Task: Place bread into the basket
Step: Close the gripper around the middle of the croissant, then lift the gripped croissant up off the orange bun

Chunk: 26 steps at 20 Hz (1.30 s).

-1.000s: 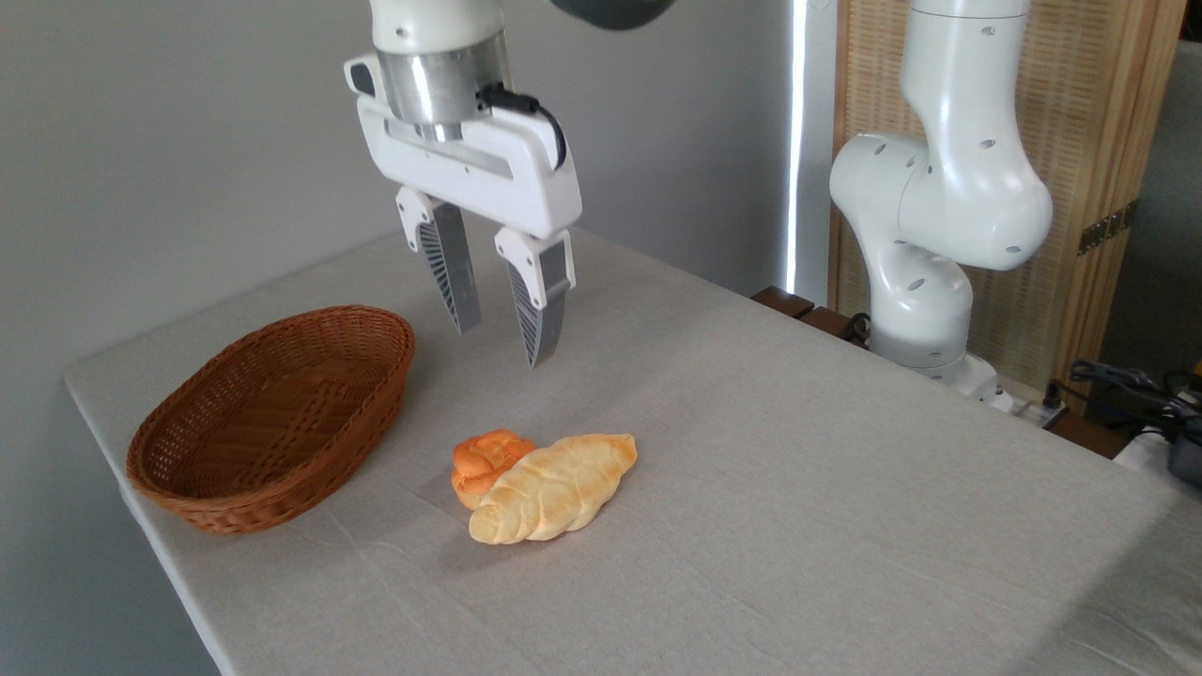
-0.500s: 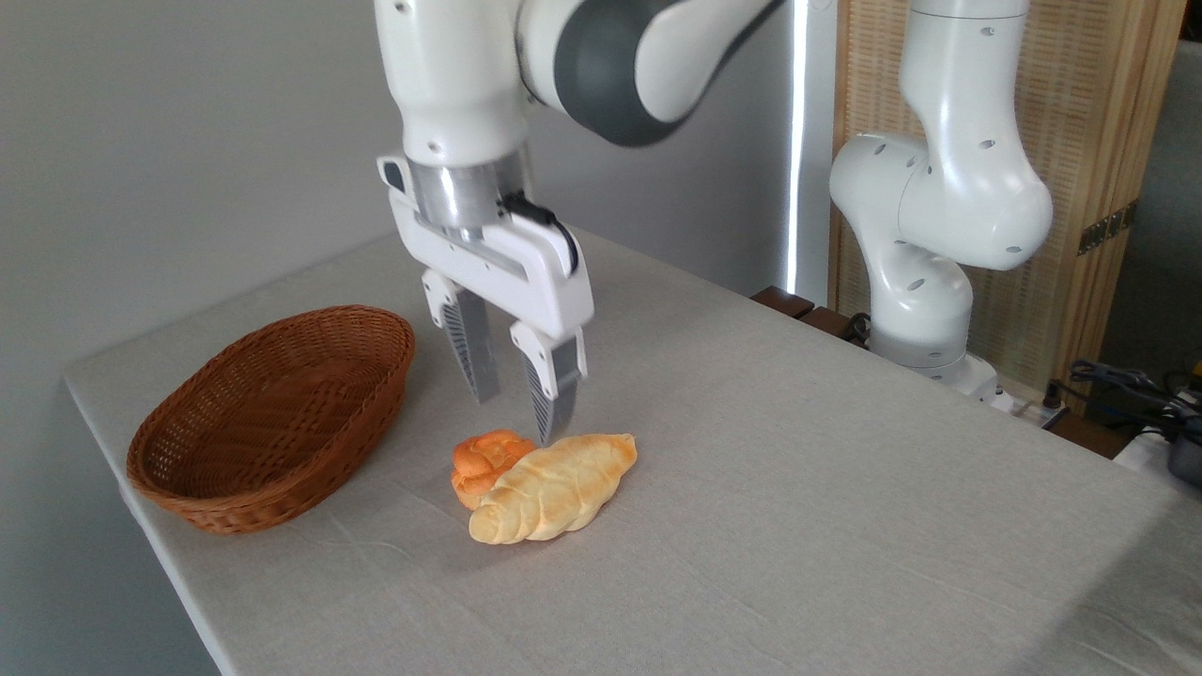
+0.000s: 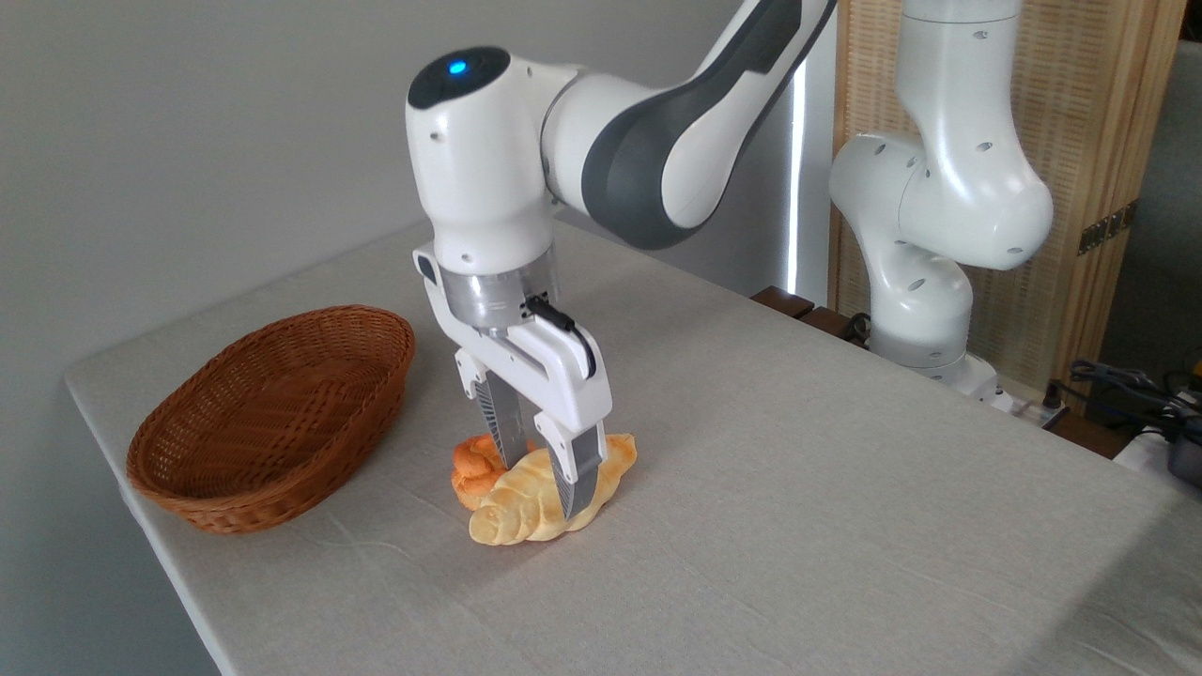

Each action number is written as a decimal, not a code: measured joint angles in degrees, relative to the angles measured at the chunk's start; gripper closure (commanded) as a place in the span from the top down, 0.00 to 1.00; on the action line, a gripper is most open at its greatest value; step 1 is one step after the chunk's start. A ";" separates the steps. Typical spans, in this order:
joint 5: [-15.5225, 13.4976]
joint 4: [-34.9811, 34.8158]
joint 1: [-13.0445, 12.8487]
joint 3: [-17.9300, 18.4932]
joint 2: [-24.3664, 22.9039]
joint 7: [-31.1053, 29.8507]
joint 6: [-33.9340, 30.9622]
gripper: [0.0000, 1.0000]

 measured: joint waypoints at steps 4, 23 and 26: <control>0.00 0.01 0.00 -0.02 0.28 0.05 0.16 1.00; 0.00 -0.05 0.04 1.02 1.87 2.23 0.17 0.41; 0.00 -0.05 0.04 1.02 1.87 2.23 0.17 0.42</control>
